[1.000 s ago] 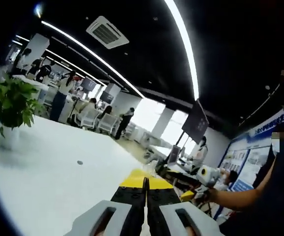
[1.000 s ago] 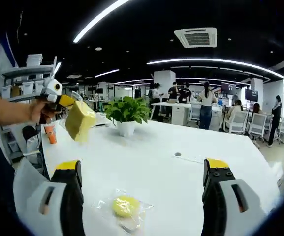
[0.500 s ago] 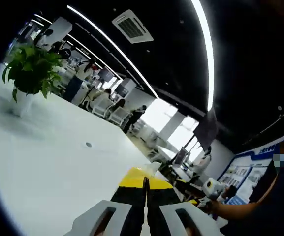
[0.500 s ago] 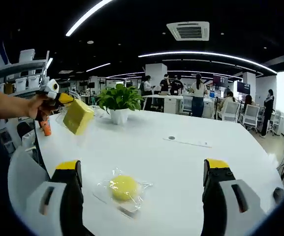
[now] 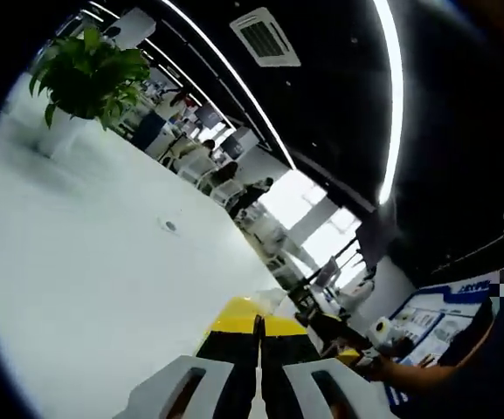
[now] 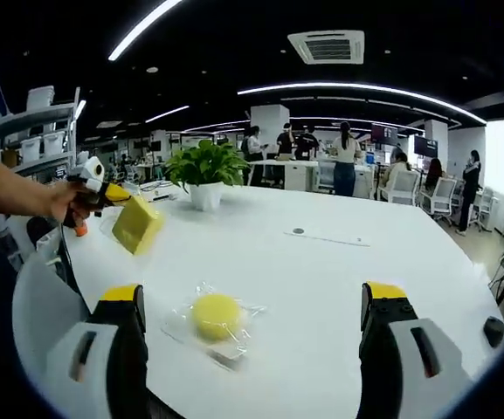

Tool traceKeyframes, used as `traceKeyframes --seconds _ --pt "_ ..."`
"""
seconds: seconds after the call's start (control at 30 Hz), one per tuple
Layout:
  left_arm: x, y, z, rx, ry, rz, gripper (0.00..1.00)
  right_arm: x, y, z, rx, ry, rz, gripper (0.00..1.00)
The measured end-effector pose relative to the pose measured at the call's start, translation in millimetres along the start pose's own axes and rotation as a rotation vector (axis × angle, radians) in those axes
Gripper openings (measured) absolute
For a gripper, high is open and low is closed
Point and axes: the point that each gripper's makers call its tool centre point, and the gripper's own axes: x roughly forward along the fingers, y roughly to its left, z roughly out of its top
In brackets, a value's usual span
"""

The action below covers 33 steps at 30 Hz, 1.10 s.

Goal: Compare the silicone blocks by pressing each to a similar depth, holding the contact briefly, and releasing to observe deformation and rebound differences across the visible hardness samples.

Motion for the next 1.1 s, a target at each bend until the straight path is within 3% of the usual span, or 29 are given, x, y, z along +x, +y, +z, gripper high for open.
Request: traceKeyframes --seconds 0.43,0.53,0.67,0.73,0.83,1.0,1.1 --pt "-3 55.2 -18.9 -0.14 0.018 0.073 0.0 -1 1 -11.4 0.018 0.019 -0.014 0.96" --pt "-4 72.4 -26.2 -0.153 0.045 0.112 0.0 -1 1 -13.7 0.024 0.022 -0.018 0.96" --pt "-11 90.9 -26.0 -0.168 0.027 0.178 0.0 -1 3 -18.8 0.023 0.035 -0.016 0.96" --pt "-16 106.2 -23.0 -0.131 0.007 0.236 0.0 -2 3 -19.2 0.028 0.034 -0.019 0.96" --pt "-19 120.9 -30.1 -0.076 0.052 0.287 0.0 -4 3 -20.4 0.029 0.034 -0.027 0.96" --pt "-16 131.3 -44.7 0.026 0.128 0.342 0.0 -6 1 -26.7 0.038 0.046 -0.032 0.96" --pt "-15 134.5 -50.3 0.047 0.142 0.364 0.0 -7 1 -26.9 0.042 0.047 -0.034 0.96"
